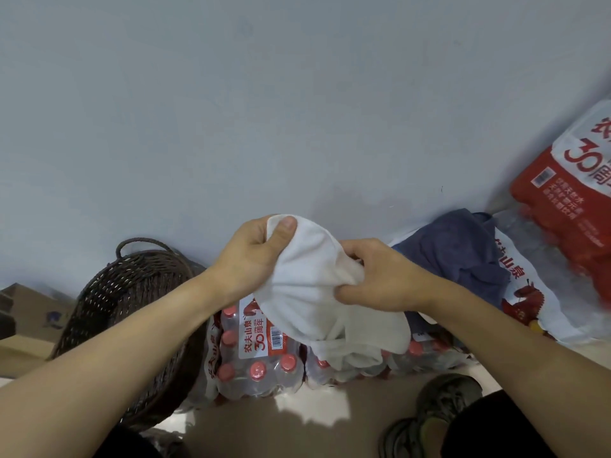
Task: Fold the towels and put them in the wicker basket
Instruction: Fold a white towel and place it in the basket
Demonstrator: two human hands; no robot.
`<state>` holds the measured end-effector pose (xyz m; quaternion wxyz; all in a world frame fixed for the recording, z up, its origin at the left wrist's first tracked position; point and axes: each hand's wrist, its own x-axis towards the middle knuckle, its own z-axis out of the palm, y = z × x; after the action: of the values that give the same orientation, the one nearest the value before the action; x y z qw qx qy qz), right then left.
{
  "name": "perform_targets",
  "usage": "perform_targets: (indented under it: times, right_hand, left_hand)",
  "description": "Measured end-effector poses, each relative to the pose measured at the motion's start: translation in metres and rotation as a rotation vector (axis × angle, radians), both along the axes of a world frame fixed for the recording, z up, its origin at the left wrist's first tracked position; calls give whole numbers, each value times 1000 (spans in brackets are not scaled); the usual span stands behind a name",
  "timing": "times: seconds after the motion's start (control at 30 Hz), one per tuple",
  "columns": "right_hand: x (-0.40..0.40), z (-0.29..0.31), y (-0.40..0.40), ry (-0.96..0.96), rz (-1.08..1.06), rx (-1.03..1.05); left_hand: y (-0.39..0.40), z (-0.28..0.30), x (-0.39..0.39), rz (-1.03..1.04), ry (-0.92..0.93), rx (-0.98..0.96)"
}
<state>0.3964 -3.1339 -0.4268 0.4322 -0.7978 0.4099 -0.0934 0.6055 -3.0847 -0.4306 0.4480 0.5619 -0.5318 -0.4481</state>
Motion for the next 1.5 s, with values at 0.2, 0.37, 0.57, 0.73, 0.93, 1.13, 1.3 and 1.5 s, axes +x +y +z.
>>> perform_targets:
  times: [0.2,0.37,0.57,0.73,0.93,1.13,1.3,1.5]
  right_hand:
    - [-40,-13,-35,286,-44,44]
    - [-63,-44,-52,267,-210,56]
    - [-45,-101,-41,178,-288,240]
    - [-26,-141,-35,410,-77,232]
    - [-8,-183,-16,663,115,167]
    - [-4,-175,-5,657,320,347]
    - [-4,-163,-1,609,224,811]
    - [6,-157,-4,589,135,789]
  left_hand:
    - [1,-13,-2,-123,-57,105]
    - [-10,-54,0,-9,-210,149]
    - [-9,-117,-5,-191,-491,470]
    - [-1,-147,-13,-295,-742,608]
    - [21,-178,-15,-280,-821,685]
    - [16,-162,-1,-453,-821,836]
    - [8,-131,31,-556,-534,1096]
    - [14,-126,50,-553,-496,1148]
